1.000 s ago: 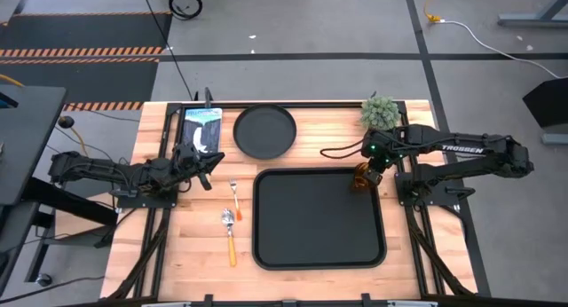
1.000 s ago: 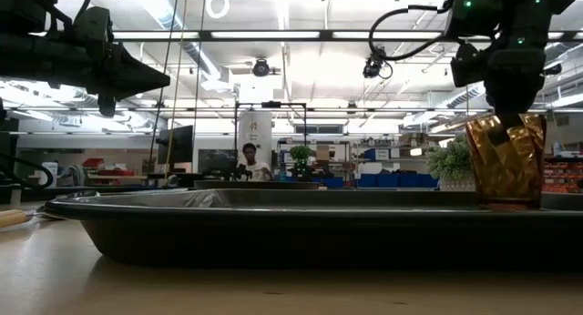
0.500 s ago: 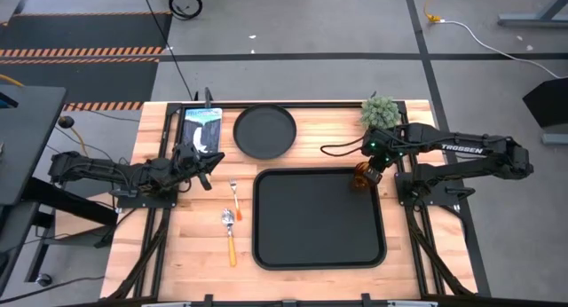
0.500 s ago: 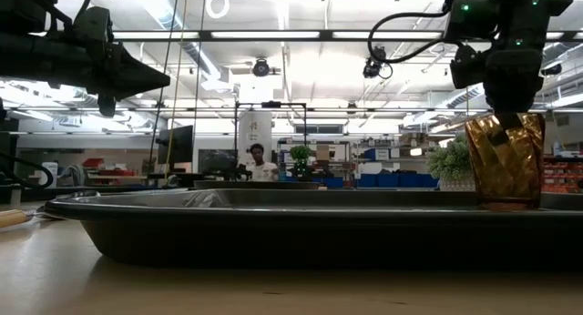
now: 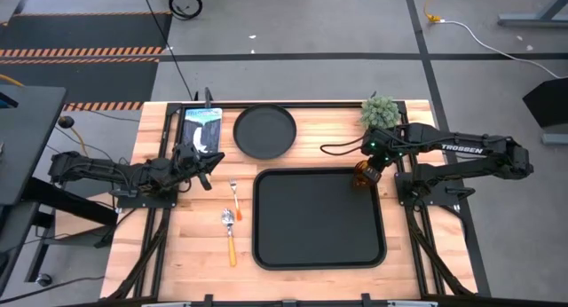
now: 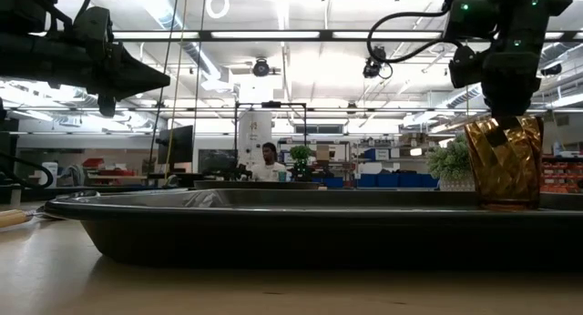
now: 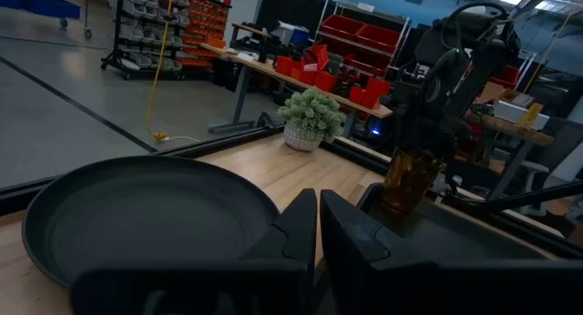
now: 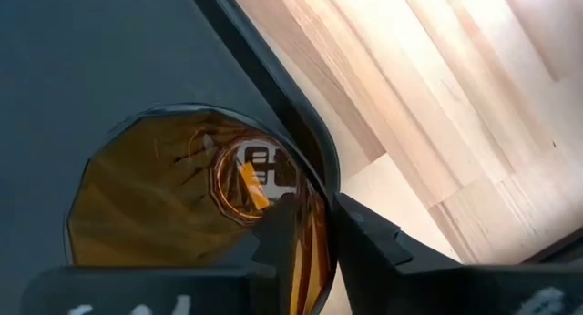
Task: Pick and place plate/cup/fork/spoon on tray
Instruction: Put the brown cup to the top right on the black tray, then put the black plate on the black tray
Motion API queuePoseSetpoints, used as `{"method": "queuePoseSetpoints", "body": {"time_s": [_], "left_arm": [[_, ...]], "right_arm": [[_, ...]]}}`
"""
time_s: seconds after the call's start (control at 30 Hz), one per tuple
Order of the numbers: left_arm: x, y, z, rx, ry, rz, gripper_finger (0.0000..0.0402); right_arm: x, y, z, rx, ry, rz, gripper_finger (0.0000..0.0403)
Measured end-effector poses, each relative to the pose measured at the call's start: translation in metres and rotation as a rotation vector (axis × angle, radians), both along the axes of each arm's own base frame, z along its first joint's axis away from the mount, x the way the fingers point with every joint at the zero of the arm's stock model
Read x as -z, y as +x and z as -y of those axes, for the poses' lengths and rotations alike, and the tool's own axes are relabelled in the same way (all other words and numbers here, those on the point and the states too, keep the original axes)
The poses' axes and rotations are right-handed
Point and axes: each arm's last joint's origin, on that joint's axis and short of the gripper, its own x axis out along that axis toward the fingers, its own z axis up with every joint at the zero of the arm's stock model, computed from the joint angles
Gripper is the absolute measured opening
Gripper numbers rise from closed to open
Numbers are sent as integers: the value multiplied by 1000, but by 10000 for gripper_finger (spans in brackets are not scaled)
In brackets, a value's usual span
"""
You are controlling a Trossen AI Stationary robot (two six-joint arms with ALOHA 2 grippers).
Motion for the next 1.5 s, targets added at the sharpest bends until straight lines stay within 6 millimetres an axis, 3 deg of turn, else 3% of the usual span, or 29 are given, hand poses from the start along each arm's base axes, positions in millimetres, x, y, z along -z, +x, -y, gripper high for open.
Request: {"method": "queuePoseSetpoints", "body": {"time_s": [0.5, 0.87, 1.07, 1.27, 1.5], "left_arm": [[0, 0, 0, 0, 0, 1, 25], [0, 0, 0, 0, 0, 0, 25], [0, 0, 0, 0, 0, 0, 25], [0, 0, 0, 0, 0, 0, 25], [0, 0, 0, 0, 0, 0, 25]], "right_arm": [[-3, 2, -1, 1, 52, 37, 138], [-59, 6, 4, 22, -98, 126, 162], [-76, 27, 12, 0, -227, 326, 161], [-60, 69, 31, -24, -198, 380, 161], [-16, 118, 67, -91, -126, 394, 161]]}}
